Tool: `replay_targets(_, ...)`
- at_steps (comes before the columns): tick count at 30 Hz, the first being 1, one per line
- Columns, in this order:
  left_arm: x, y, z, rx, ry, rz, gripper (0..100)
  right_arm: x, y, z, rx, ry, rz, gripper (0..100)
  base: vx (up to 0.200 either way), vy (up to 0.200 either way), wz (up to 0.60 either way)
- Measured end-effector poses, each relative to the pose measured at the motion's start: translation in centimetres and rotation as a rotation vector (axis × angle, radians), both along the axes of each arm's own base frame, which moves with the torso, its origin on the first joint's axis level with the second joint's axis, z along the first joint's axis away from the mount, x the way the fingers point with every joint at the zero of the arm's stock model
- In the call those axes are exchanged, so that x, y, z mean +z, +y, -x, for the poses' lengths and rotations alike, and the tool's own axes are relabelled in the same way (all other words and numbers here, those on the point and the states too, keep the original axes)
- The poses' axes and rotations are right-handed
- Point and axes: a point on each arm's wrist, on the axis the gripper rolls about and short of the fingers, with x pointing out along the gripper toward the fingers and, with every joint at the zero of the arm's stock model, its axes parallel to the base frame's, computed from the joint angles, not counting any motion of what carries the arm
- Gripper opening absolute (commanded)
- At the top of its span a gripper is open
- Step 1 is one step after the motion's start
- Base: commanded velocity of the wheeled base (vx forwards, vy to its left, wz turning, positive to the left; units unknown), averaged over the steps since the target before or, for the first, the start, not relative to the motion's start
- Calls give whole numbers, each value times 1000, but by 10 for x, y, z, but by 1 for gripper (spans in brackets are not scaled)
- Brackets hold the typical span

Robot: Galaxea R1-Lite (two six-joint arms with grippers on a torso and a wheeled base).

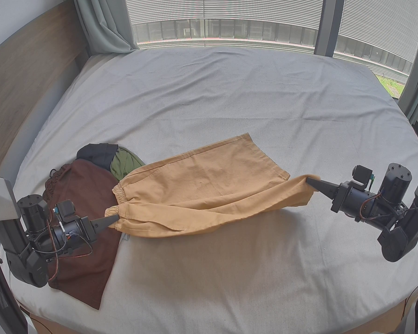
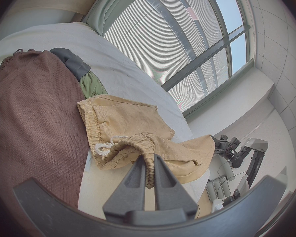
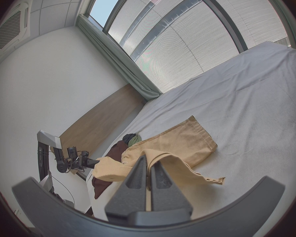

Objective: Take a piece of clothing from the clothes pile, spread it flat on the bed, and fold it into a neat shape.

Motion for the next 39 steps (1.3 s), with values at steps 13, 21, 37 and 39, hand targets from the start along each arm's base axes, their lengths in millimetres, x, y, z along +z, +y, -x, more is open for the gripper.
replay_targets(13, 1, 0, -3, 38, -6, -6, 0, 9, 3, -41, -10, -17, -60, 0, 0, 0, 0)
replay_targets(21, 3, 0, -9, 91, 7, 23, 0, 23, 6, -62, -8, -39, -90, 0, 0, 0, 0)
replay_targets(37, 7, -1, -19, 148, 8, 57, 0, 36, 13, -111, -8, -43, -94, 0, 0, 0, 0)
replay_targets(39, 6, -1, -20, 150, 8, 58, 0, 38, 14, -116, -8, -41, -94, 0, 0, 0, 0)
